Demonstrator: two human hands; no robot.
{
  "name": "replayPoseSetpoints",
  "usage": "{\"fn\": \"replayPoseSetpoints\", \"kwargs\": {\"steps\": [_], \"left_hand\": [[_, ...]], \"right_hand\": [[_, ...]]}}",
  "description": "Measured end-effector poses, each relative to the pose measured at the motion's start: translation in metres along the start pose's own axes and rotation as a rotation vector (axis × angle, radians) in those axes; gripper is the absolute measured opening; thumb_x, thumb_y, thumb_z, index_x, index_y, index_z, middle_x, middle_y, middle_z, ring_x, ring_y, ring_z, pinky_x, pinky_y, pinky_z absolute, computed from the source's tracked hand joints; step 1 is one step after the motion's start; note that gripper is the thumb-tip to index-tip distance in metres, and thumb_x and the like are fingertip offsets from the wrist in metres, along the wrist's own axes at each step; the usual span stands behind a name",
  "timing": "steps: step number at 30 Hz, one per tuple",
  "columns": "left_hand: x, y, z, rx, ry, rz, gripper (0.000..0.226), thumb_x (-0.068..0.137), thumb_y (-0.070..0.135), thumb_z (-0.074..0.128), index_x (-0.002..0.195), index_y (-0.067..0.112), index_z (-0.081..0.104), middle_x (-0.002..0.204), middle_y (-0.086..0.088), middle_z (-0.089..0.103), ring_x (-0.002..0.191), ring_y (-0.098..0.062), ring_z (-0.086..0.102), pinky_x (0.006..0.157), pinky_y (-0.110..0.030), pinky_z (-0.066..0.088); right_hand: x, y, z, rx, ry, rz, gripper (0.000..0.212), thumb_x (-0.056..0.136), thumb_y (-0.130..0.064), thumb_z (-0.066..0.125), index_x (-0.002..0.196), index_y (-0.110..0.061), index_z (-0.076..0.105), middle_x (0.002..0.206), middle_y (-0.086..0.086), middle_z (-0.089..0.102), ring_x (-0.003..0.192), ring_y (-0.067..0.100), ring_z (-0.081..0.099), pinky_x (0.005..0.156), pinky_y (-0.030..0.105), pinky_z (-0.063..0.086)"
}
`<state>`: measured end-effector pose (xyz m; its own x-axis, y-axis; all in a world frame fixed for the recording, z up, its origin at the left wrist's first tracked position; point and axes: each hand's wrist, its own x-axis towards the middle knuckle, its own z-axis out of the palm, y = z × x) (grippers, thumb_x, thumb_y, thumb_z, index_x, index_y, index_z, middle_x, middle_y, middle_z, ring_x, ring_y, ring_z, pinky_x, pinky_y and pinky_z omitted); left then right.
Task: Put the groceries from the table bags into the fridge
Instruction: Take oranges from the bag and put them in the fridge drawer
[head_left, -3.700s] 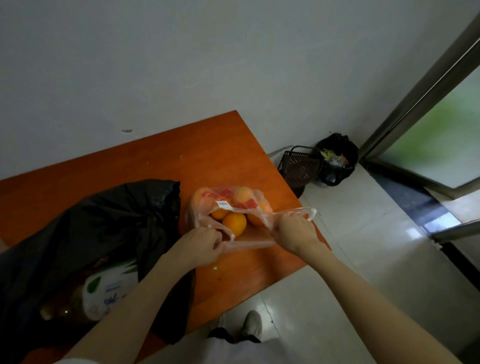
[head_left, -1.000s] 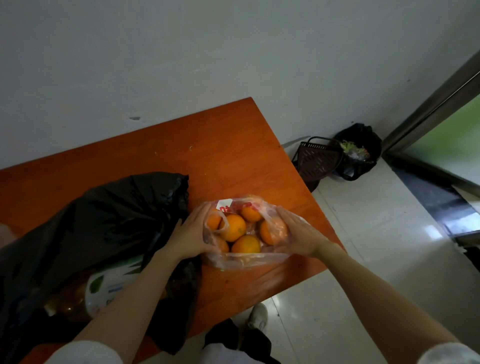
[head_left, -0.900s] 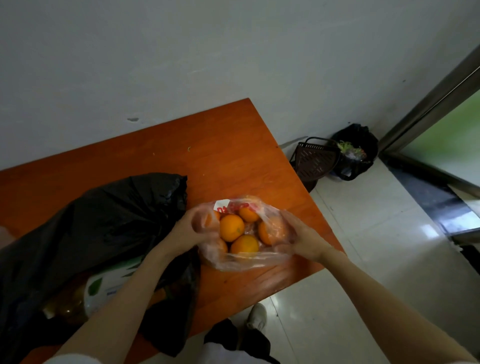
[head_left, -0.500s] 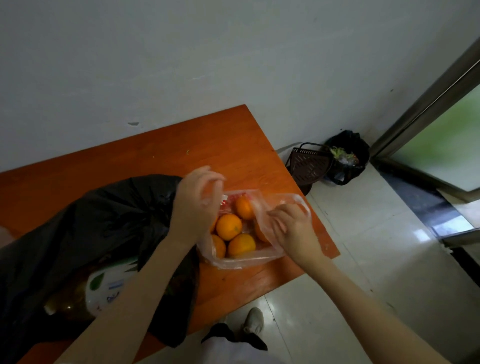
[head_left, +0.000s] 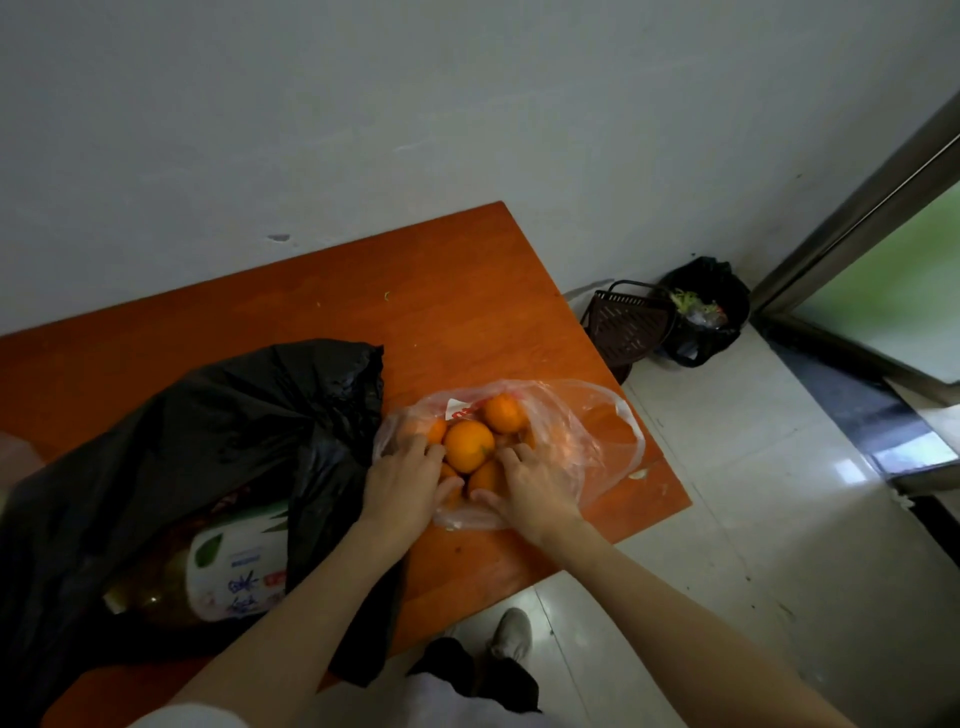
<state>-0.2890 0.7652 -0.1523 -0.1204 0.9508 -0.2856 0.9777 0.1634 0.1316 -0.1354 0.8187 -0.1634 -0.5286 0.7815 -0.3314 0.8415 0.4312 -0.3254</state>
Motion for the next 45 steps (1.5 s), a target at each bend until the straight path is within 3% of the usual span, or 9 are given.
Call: {"fn": "replayPoseSetpoints", "kwargs": {"steps": [4,8,12,17,23,28,31,37,45], "left_hand": [[0.005,0.012,0.007,0.185,-0.12,-0.108,0.047,0.087,0.047,0.056,0.12,0.015,0.048,0.129,-0.011,0.044,0.111,-0.026,0.052,0.09,-0.034,0.041],[0.005,0.02,0.012,0.285,-0.165,-0.113,0.037,0.094,0.02,0.05,0.128,0.01,0.04,0.131,-0.019,0.04,0.12,-0.033,0.043,0.099,-0.036,0.036],[-0.003,0.021,0.015,0.304,-0.117,-0.056,0.036,0.095,0.013,0.043,0.13,0.018,0.037,0.124,-0.017,0.048,0.117,-0.031,0.045,0.097,-0.037,0.036],[-0.001,0.009,0.016,0.184,-0.104,-0.026,0.046,0.084,0.031,0.064,0.123,0.023,0.041,0.12,-0.011,0.053,0.113,-0.027,0.049,0.095,-0.036,0.037],[-0.002,-0.002,-0.014,-0.214,0.009,0.004,0.064,0.077,0.052,0.066,0.129,0.026,0.038,0.134,-0.009,0.039,0.115,-0.033,0.048,0.09,-0.041,0.043],[0.002,0.018,-0.065,-0.425,0.166,0.094,0.069,0.078,0.048,0.067,0.135,0.029,0.032,0.135,-0.007,0.035,0.118,-0.03,0.046,0.091,-0.043,0.045],[-0.005,0.043,-0.09,-0.542,0.161,0.223,0.066,0.079,0.04,0.069,0.133,0.034,0.032,0.132,-0.001,0.03,0.113,-0.017,0.042,0.084,-0.03,0.042],[-0.039,0.125,-0.09,-0.572,0.075,0.497,0.067,0.077,0.035,0.072,0.134,0.033,0.037,0.127,0.003,0.03,0.113,-0.01,0.037,0.088,-0.023,0.036],[-0.144,0.289,-0.055,-0.549,-0.031,0.788,0.068,0.074,0.032,0.075,0.133,0.029,0.041,0.127,0.0,0.035,0.11,-0.014,0.043,0.088,-0.021,0.035]], "right_hand": [[0.002,-0.003,0.004,0.073,-0.125,0.105,0.068,0.081,-0.049,0.063,0.13,-0.013,0.033,0.124,0.012,0.049,0.112,0.029,0.05,0.091,0.039,0.042],[-0.002,-0.003,0.01,0.15,-0.223,0.119,0.093,0.08,-0.045,0.066,0.145,-0.011,0.009,0.129,0.015,0.05,0.113,0.029,0.053,0.092,0.037,0.041],[-0.007,0.0,0.011,0.151,-0.217,0.115,0.081,0.083,-0.044,0.062,0.145,-0.014,0.018,0.132,0.015,0.045,0.116,0.03,0.048,0.097,0.039,0.038],[-0.017,0.007,0.01,0.364,-0.129,0.128,0.076,0.081,-0.037,0.066,0.142,-0.017,0.026,0.136,0.01,0.042,0.118,0.026,0.047,0.096,0.035,0.044],[-0.042,0.004,-0.028,0.644,0.205,0.071,0.064,0.081,-0.034,0.067,0.136,-0.026,0.034,0.126,-0.007,0.044,0.112,0.01,0.046,0.081,0.012,0.038],[-0.062,0.009,-0.058,0.798,0.46,0.198,0.063,0.081,-0.04,0.067,0.134,-0.026,0.038,0.131,-0.002,0.042,0.117,0.015,0.044,0.096,0.035,0.044],[-0.085,0.017,-0.072,0.876,0.585,0.265,0.058,0.081,-0.041,0.067,0.131,-0.029,0.04,0.123,-0.004,0.048,0.11,0.015,0.049,0.09,0.032,0.046],[-0.179,0.057,-0.08,0.904,0.778,0.441,0.063,0.082,-0.039,0.066,0.136,-0.029,0.036,0.125,-0.007,0.041,0.114,0.015,0.045,0.097,0.037,0.045],[-0.395,0.126,-0.054,0.974,1.079,0.687,0.055,0.08,-0.033,0.07,0.123,-0.027,0.036,0.12,0.0,0.042,0.103,0.018,0.05,0.071,0.021,0.045]]}}
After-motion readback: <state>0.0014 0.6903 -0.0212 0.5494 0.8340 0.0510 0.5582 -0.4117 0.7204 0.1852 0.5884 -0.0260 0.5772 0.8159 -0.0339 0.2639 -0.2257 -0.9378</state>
